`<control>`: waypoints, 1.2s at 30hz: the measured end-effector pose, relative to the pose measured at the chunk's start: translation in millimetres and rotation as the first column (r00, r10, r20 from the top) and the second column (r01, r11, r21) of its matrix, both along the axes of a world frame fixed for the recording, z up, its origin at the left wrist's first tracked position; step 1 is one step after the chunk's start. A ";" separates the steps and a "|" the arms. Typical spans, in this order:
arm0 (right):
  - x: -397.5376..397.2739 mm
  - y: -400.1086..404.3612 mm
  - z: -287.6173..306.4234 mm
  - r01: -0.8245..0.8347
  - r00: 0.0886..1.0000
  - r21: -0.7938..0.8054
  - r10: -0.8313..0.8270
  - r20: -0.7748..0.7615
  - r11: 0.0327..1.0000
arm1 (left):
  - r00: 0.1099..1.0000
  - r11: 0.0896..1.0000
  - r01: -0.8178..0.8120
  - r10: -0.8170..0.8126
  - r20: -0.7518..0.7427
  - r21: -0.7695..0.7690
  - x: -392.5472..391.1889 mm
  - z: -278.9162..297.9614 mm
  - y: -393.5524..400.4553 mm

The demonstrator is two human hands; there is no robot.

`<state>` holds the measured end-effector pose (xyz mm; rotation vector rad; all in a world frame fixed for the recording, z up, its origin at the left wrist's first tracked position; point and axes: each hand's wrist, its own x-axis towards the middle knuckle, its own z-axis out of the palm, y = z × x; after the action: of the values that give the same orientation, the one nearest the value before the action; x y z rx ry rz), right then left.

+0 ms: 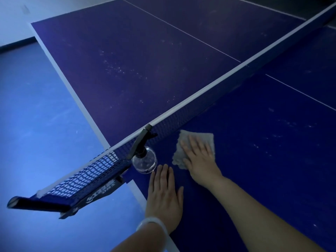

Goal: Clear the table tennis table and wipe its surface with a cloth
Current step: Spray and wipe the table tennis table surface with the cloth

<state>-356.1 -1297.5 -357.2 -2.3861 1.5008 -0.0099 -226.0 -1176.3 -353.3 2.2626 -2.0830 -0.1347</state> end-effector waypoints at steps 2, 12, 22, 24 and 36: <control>10.9 -27.9 2.5 -0.068 0.998 0.039 0.068 -0.008 0.997 | 1.000 1.000 -0.002 0.002 -0.002 -0.002 -0.5 -0.6 -0.4; -40.0 -67.0 5.3 0.466 0.877 0.002 -0.461 -0.135 0.885 | 1.000 1.000 0.013 -0.013 0.000 -0.023 1.2 -4.9 0.9; -25.5 -69.5 -3.1 0.127 0.978 0.012 -0.123 -0.166 0.992 | 1.000 0.999 0.016 -0.017 -0.018 -0.038 1.7 -6.2 0.8; -61.8 -78.2 -0.1 0.427 0.899 0.014 -0.423 -0.112 0.904 | 0.999 0.998 0.020 -0.022 -0.028 -0.052 2.2 -7.9 0.9; -97.9 38.1 -4.1 0.243 0.967 -0.018 -0.244 -0.076 0.970 | 0.999 1.000 -0.003 0.002 -0.050 -0.016 1.5 -6.4 1.9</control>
<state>-454.0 -1259.5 -361.3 -2.2160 1.8254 0.0204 -224.5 -1174.4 -359.7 2.2288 -2.0493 -0.1727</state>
